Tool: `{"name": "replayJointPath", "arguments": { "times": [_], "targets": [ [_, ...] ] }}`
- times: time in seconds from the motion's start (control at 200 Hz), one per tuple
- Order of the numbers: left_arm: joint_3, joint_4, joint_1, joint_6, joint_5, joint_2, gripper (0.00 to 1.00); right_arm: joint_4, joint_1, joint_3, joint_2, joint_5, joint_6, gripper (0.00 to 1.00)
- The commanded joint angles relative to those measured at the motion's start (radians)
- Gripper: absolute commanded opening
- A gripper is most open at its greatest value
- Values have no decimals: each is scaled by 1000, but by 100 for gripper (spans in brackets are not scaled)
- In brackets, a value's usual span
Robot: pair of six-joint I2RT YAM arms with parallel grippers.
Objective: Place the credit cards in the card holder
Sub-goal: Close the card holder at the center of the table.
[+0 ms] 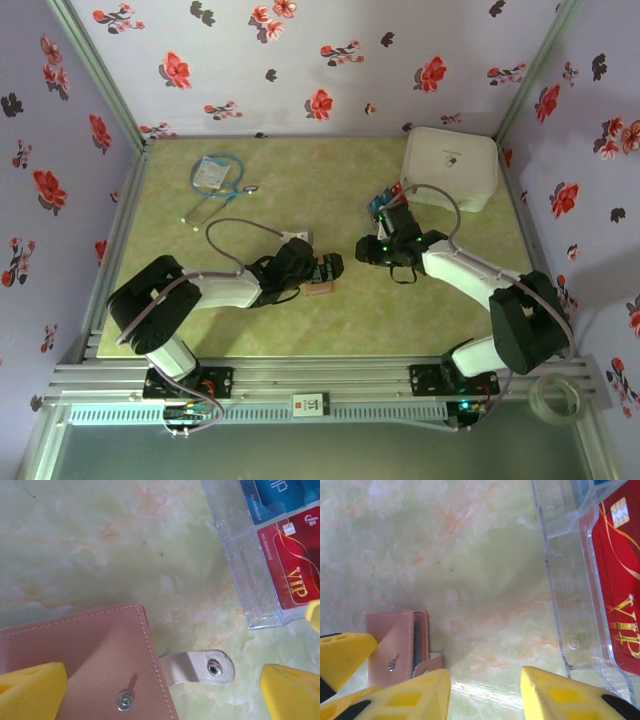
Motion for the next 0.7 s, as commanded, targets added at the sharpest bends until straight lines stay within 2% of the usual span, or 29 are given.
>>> {"name": "replayJointPath", "arguments": {
  "times": [0.0,0.22,0.385,0.525,0.695],
  "targets": [
    [-14,-50,-7,-27,-30,43,100,-33,-6,-12,-38,12,-2,41],
    [22,-123,2,3,-26,2,100,-10,-5,-10,-56,-54,12,41],
    [69,-223,49,44,-22,-76,100,13,12,-6,-72,-112,38,40],
    [81,-268,106,67,-12,-140,100,0,78,27,-88,-103,50,38],
    [49,-297,192,86,-10,-225,100,-29,206,113,-64,-67,50,36]
  ]
}}
